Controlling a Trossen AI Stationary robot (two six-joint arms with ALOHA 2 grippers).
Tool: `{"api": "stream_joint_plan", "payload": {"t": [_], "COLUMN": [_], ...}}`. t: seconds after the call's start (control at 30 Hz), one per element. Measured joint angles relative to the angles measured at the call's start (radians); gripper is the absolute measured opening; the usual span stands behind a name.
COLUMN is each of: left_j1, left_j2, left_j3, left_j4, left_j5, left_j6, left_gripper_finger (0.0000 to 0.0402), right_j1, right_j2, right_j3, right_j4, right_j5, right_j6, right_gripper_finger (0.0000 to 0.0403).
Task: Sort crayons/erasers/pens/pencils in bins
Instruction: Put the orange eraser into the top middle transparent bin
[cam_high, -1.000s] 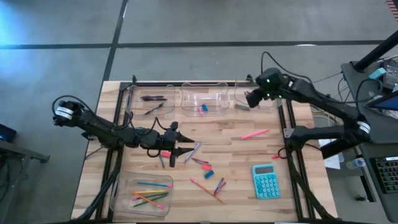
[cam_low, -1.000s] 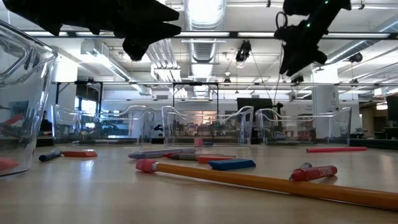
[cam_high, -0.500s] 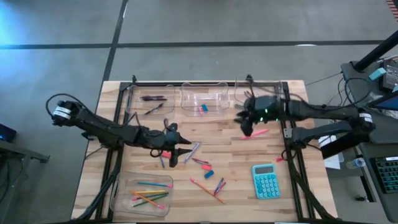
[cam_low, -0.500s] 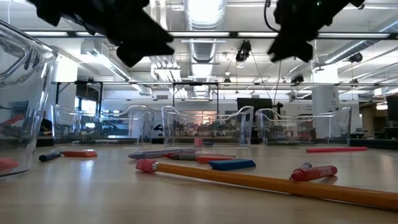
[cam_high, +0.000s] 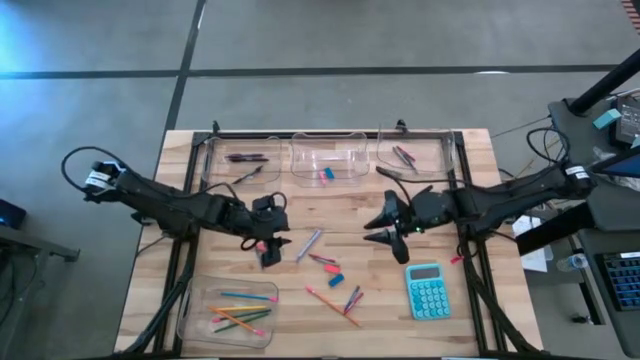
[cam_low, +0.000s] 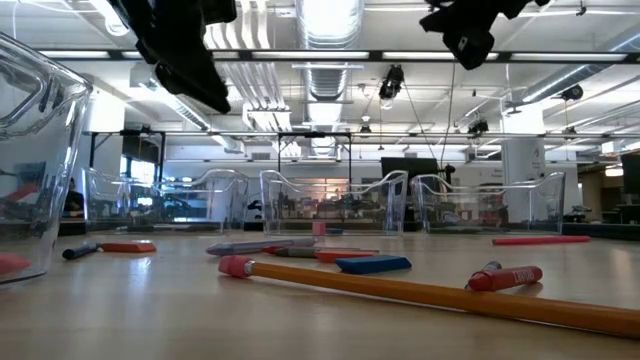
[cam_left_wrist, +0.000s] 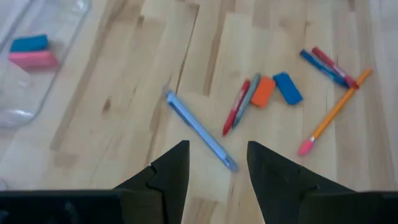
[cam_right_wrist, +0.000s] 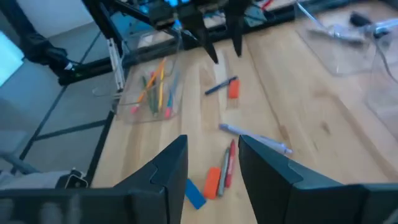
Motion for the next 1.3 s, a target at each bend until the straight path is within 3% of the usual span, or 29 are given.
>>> {"api": "stream_joint_plan", "payload": {"t": [0.27, 0.67, 0.83, 1.07, 1.3], "left_j1": [-0.001, 0.000, 0.000, 0.000, 0.001], "left_j2": [0.000, 0.006, 0.011, 0.011, 0.014], "left_j3": [0.008, -0.007, -0.062, -0.168, -0.235], "left_j4": [-0.125, -0.298, -0.296, -0.241, -0.148], "left_j5": [0.053, 0.064, 0.069, 0.076, 0.076], "left_j6": [-0.022, -0.076, -0.038, -0.024, 0.008], "left_gripper_finger": [0.0146, 0.0146, 0.0146, 0.0146, 0.0146], "right_j1": [0.000, 0.002, 0.013, 0.085, 0.118], "right_j2": [0.088, 0.293, 0.366, 0.435, 0.451], "right_j3": [0.000, 0.021, 0.077, 0.131, 0.131], "right_j4": [-0.008, -0.002, 0.005, 0.064, 0.149], "right_j5": [-0.008, -0.046, -0.240, -0.159, -0.156], "right_j6": [0.035, 0.028, 0.026, 0.001, -0.051], "right_gripper_finger": [0.0187, 0.0391, 0.0385, 0.0384, 0.0384]}}
